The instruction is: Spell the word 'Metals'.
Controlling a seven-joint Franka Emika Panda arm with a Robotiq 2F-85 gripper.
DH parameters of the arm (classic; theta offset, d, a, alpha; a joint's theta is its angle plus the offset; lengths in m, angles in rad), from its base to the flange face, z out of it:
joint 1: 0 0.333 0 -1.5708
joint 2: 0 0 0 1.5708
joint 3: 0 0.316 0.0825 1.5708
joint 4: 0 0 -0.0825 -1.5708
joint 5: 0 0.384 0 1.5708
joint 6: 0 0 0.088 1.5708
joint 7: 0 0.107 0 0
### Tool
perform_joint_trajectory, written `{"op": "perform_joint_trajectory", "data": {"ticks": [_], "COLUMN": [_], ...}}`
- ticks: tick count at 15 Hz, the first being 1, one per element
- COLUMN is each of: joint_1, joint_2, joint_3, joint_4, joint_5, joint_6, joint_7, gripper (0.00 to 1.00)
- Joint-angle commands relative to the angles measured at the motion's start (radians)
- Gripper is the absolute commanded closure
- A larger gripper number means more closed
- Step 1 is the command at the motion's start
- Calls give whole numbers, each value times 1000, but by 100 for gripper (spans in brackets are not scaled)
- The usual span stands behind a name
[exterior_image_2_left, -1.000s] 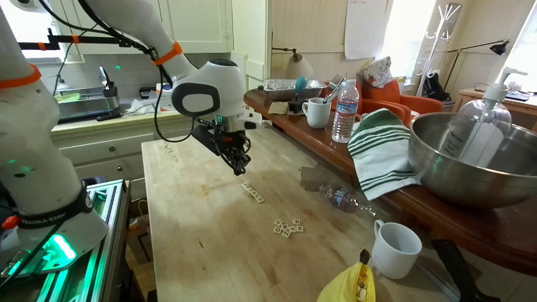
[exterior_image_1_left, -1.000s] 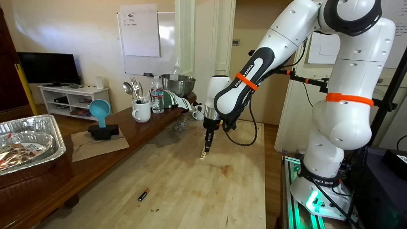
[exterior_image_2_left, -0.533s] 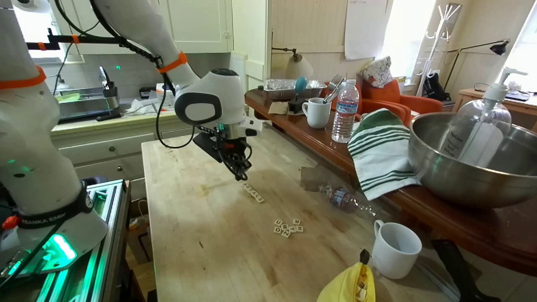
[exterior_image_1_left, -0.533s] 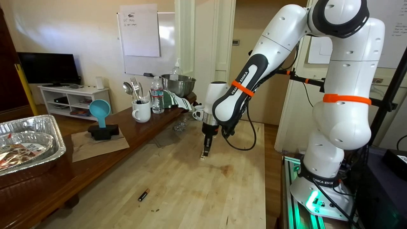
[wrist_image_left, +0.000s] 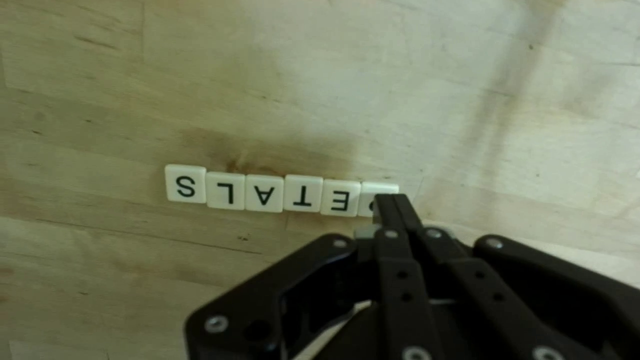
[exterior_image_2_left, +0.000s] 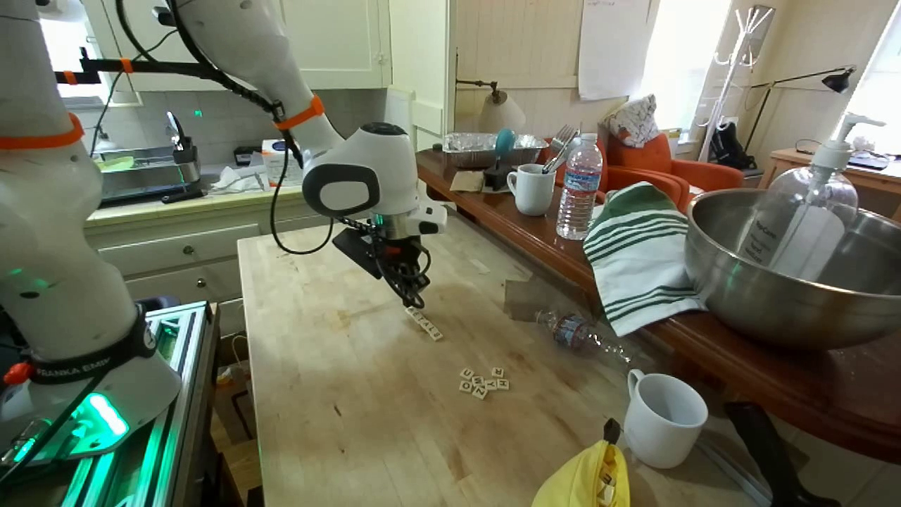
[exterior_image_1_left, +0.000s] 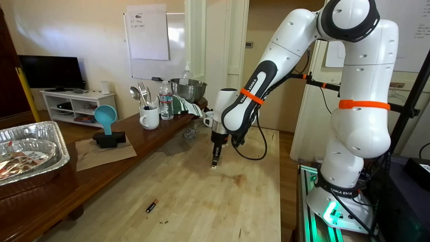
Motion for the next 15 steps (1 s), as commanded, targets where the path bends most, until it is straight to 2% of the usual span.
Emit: {"op": "perform_joint_trajectory", "data": {"ticks": [1,8,12,15], "joint_1": [-31,-40,-26,-46], "joint_2": [50,83,108,142], "joint_3": [29,47,31,52], "joint_4": [26,43,54,70], "joint_5": [-11,-33,-105,-88], "joint_6": [31,34,98,156], "joint_7": [13,39,114,117], "gripper": [100,100,100,100]}}
